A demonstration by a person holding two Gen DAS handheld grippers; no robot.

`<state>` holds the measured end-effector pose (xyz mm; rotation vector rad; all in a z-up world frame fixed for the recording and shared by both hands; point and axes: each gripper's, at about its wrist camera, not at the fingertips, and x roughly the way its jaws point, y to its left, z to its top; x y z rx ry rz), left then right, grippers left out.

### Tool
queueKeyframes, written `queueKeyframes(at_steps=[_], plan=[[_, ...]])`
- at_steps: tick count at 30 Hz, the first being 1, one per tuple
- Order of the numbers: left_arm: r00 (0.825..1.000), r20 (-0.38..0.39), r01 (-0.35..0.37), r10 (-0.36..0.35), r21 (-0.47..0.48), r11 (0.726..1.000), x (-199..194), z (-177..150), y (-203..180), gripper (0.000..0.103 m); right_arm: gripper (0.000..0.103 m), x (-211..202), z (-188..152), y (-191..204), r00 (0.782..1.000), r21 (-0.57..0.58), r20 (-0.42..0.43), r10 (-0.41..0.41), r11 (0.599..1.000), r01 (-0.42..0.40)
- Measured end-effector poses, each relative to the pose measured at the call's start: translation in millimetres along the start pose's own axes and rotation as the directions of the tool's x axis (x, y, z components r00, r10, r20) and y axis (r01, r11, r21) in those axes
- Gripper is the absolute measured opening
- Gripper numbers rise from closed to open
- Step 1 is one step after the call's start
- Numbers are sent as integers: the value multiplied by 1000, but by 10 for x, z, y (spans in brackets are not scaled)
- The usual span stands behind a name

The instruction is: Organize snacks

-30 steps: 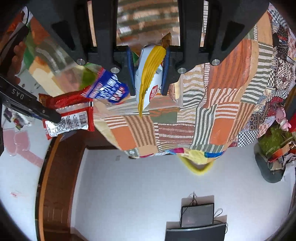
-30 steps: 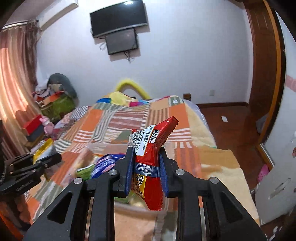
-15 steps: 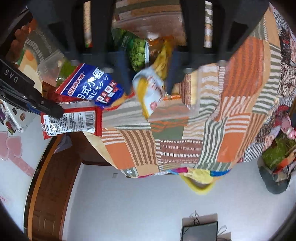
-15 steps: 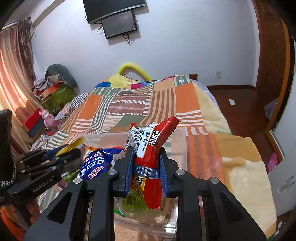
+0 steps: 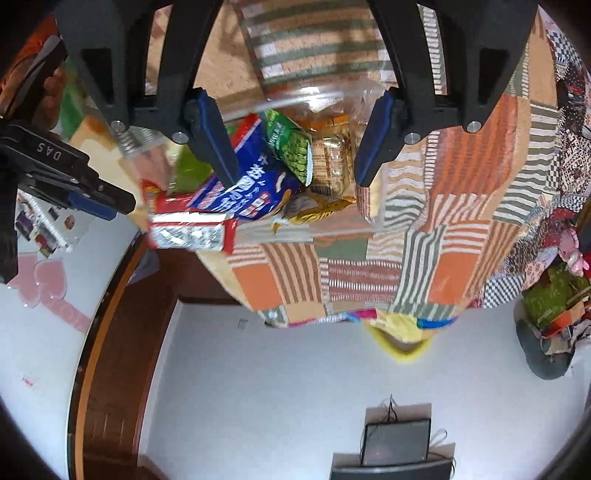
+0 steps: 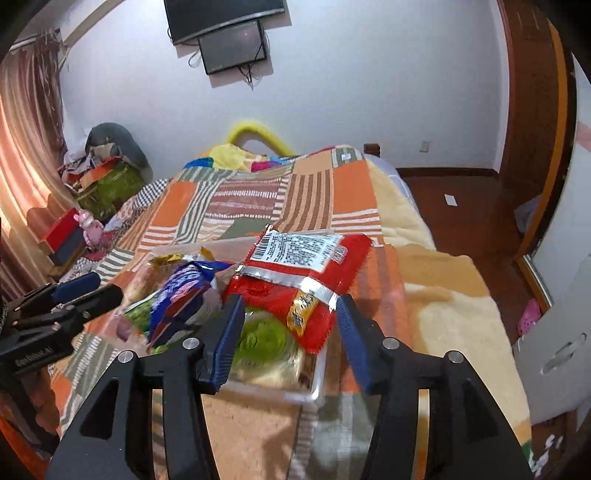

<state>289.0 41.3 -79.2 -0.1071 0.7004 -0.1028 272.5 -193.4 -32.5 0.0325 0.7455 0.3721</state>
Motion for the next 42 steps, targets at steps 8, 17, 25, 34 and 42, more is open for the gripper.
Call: queueKeyframes(at_steps=[8, 17, 25, 34, 42], plan=[[985, 168, 22, -22, 3, 1000, -934, 62, -117, 65, 48, -729, 101, 232, 986, -60, 166, 28, 998, -18], [939, 344, 3, -11, 25, 1000, -1761, 33, -292, 75, 52, -1457, 112, 584, 932, -142, 356, 76, 989, -26], [912, 410, -29, 18, 19, 999, -2026, -84, -326, 98, 79, -1557, 51, 688, 908, -149, 413, 66, 989, -3], [907, 420, -55, 38, 26, 998, -2063, -178, -344, 102, 103, -1619, -61, 777, 886, -128, 463, 22, 991, 43], [906, 420, -59, 41, 30, 998, -2078, -208, -362, 102, 103, -1677, -120, 745, 884, -120, 467, 8, 991, 55]])
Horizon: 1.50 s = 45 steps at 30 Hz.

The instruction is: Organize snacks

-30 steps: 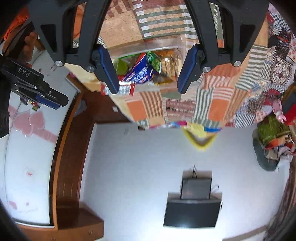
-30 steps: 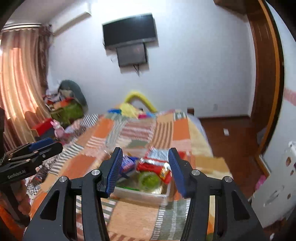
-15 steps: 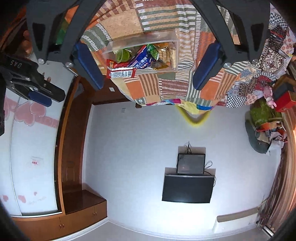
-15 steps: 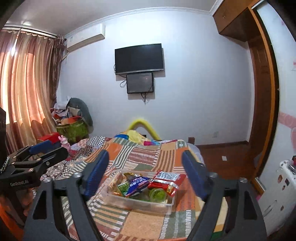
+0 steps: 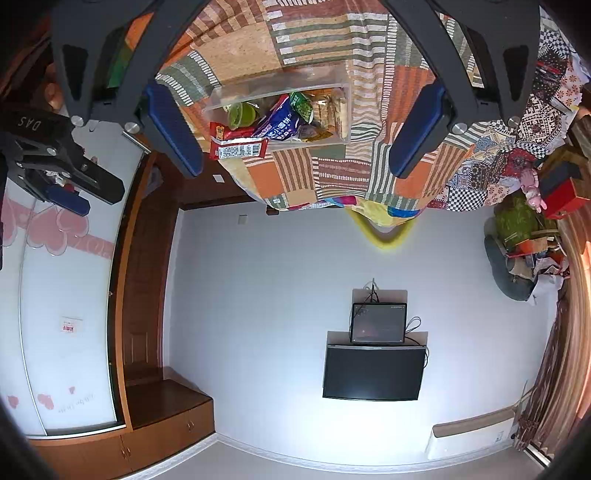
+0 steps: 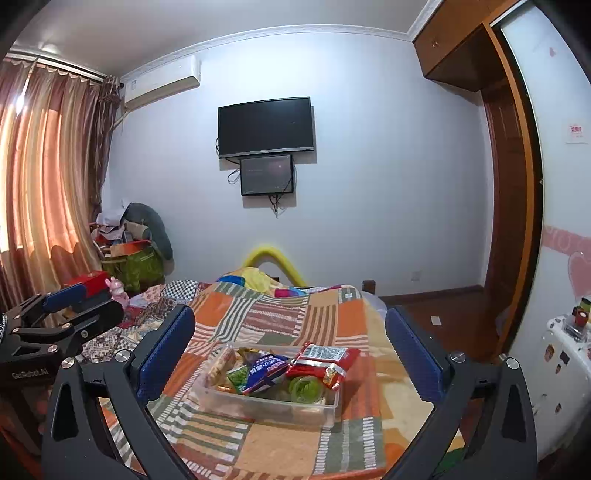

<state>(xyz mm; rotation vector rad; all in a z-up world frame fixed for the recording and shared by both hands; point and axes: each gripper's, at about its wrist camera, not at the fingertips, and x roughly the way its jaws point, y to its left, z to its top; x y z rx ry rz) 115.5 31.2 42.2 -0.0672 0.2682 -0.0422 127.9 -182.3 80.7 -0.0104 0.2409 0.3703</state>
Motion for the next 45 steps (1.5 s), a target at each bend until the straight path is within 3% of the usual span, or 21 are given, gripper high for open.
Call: queueKeyframes(at_steps=[45], plan=[[999, -10, 46, -45, 20, 999, -37, -44, -87, 102, 103, -103, -28, -31, 1000, -8, -1, -22, 1000, 22]])
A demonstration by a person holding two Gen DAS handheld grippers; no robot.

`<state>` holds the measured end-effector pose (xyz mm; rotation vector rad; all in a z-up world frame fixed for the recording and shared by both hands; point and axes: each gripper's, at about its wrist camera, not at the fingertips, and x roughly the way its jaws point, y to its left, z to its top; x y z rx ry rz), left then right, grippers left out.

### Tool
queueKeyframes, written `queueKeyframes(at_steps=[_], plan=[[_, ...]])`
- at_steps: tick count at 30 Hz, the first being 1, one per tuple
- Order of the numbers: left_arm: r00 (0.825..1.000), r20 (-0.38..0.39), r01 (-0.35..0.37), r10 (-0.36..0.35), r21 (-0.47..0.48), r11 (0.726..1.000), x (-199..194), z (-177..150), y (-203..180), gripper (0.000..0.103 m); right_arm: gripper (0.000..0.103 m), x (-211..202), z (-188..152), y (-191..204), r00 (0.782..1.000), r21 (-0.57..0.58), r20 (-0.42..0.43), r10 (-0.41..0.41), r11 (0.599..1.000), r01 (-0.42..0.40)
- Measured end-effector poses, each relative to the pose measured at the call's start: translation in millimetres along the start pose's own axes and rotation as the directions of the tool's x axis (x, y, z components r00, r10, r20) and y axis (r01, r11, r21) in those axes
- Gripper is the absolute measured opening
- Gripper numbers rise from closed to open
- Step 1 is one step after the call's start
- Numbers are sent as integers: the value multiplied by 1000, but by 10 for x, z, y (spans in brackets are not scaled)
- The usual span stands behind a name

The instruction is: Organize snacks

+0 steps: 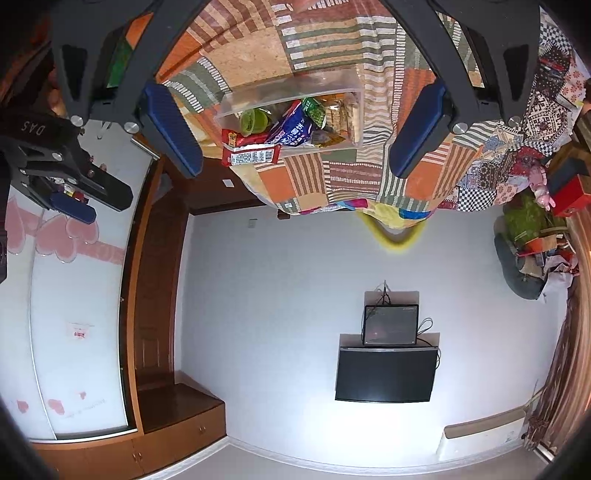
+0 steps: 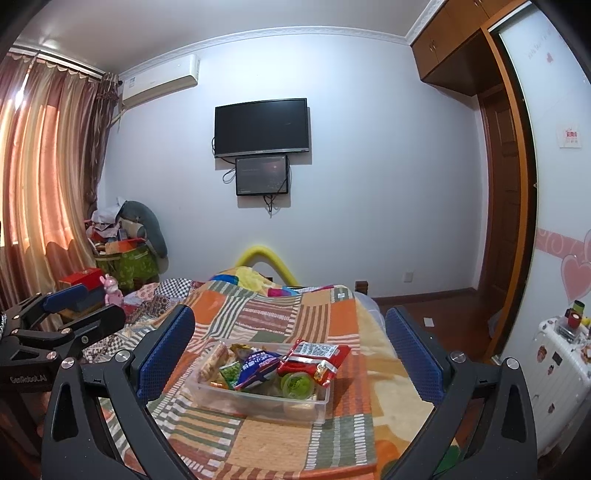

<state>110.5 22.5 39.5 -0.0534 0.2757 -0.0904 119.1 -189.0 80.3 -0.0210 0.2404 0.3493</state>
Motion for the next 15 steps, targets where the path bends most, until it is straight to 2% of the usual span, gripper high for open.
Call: queueKeyframes(at_steps=[15], plan=[[1000, 1, 19, -19, -15, 1000, -33, -5, -10, 102, 103, -7, -17, 24, 1000, -12, 2, 7, 1000, -7]])
